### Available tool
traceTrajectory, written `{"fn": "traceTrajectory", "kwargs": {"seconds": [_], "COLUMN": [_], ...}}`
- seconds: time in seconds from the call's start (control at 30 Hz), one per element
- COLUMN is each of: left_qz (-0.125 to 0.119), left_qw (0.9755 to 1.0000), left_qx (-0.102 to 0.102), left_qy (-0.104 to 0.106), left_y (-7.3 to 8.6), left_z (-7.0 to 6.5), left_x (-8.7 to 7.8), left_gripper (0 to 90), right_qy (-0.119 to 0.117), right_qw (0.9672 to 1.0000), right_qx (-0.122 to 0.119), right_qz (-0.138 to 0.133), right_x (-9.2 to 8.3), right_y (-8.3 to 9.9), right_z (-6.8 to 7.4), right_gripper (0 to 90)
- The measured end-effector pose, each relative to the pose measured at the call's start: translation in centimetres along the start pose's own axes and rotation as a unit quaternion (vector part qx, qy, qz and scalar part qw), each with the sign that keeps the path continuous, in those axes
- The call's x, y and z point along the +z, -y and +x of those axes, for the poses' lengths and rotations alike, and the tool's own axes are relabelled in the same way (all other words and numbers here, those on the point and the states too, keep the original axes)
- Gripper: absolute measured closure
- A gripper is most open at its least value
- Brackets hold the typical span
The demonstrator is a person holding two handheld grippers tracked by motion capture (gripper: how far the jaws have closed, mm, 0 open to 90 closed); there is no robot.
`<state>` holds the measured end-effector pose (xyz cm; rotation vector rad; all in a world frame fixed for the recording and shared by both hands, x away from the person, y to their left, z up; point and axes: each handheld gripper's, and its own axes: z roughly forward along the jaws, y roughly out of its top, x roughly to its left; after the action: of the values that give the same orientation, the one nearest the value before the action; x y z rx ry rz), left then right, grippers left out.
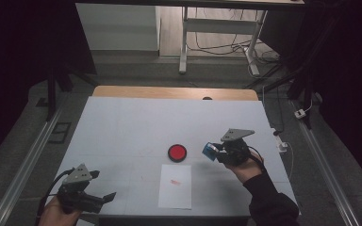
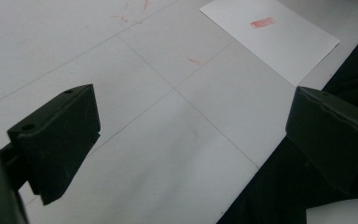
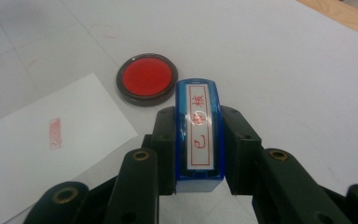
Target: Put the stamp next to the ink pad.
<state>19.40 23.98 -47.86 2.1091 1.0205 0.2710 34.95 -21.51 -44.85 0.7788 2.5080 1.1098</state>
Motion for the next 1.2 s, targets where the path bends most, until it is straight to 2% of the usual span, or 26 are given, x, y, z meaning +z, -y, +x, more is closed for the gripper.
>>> {"fn": "traceTrajectory", "kwargs": {"seconds": [0.57,0.9,1.0,1.2], "left_qz": [0.004,0.006,0.006,0.007], "left_qw": [1.0,1.0,1.0,1.0], "left_qx": [0.001,0.002,0.002,0.005], "left_qy": [-0.002,-0.001,-0.001,-0.001], "left_y": [0.0,-0.1,-0.1,-0.1], "left_z": [0.0,0.0,0.0,-0.1], "left_x": [0.1,0.1,0.1,0.2], "left_gripper": [3.4,3.6,3.7,3.8], "right_qy": [0.045,0.045,0.041,0.037], "right_qw": [0.9985,0.9978,0.9977,0.9973], "right_qx": [0.02,0.015,0.025,0.023], "right_qz": [0.025,0.047,0.049,0.059], "right_x": [0.5,1.5,1.7,2.1], "right_y": [1.3,2.1,2.3,2.6], "right_z": [-2.2,-2.5,-2.7,-2.9], "right_gripper": [69.2,69.0,69.0,68.8]}}
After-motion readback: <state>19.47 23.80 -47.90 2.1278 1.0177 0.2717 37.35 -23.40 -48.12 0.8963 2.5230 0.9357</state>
